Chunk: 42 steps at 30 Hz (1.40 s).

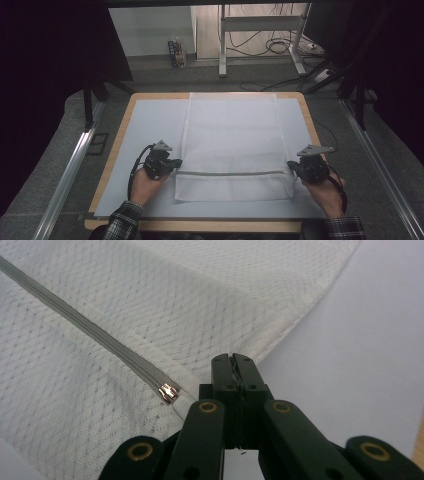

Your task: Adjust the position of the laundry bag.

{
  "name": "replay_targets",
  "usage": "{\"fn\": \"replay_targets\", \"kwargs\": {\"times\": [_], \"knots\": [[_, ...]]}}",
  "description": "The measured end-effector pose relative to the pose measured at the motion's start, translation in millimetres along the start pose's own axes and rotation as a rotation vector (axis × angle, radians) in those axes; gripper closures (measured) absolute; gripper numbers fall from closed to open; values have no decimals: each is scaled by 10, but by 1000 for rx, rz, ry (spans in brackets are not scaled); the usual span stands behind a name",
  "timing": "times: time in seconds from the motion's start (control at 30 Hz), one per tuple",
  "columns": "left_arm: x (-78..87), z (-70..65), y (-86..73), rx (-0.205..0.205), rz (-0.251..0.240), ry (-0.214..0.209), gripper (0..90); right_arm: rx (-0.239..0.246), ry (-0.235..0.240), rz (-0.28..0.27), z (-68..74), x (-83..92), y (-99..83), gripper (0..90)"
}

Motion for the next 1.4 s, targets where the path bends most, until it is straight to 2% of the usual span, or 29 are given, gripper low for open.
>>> {"fn": "replay_targets", "kwargs": {"times": [0.13,0.33,0.4,0.47,0.6,0.7,0.73,0.9,0.93,1.0,1.03,1.07,1.1,1.13,1.17,1.23,1.3,1.37,1.4], "knots": [[106,53,-135,11,7,13,896,24,25,-2,119,-22,38,891],[211,173,-319,20,23,62,895,70,88,20,374,-121,88,891],[220,181,-333,23,25,64,894,79,89,28,400,-139,89,891],[229,196,-358,9,38,69,892,96,94,43,436,-176,82,891],[231,150,-374,-3,42,55,890,87,89,62,418,-201,32,891],[221,93,-375,-25,50,50,888,80,86,65,391,-190,1,891],[210,76,-376,-43,61,59,887,77,86,69,373,-191,-29,890],[215,84,-375,-32,53,61,883,76,92,75,368,-210,-49,885],[216,87,-374,-28,45,66,853,82,93,71,368,-210,-48,881],[225,99,-368,-36,34,102,766,88,91,71,368,-200,-49,877],[232,97,-362,-36,26,105,720,89,95,62,368,-193,-48,846],[243,95,-353,-35,14,111,720,89,95,62,368,-193,-48,846],[254,88,-343,-32,2,116,665,89,100,55,362,-188,-47,813],[262,79,-336,-34,-7,121,572,88,94,47,354,-188,-50,747],[270,68,-332,-36,-17,129,572,88,94,47,354,-188,-50,747],[282,51,-332,-50,-32,141,447,89,89,32,344,-186,-46,644],[297,38,-344,-60,-40,152,368,95,80,10,340,-181,-32,543],[309,20,-358,-59,-45,142,281,105,76,-10,339,-173,-16,447],[316,13,-367,-55,-46,138,181,116,79,-25,341,-177,-5,352]]}}
Point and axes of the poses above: each handheld gripper's, and its own axes: x roughly backward along the jaws, y roughly out of its top, z roughly to its left, the point moved 5 cm from there along -x, roughly forward along the jaws, and after that the axes turned 11 degrees about y, right-handed, at the moved point
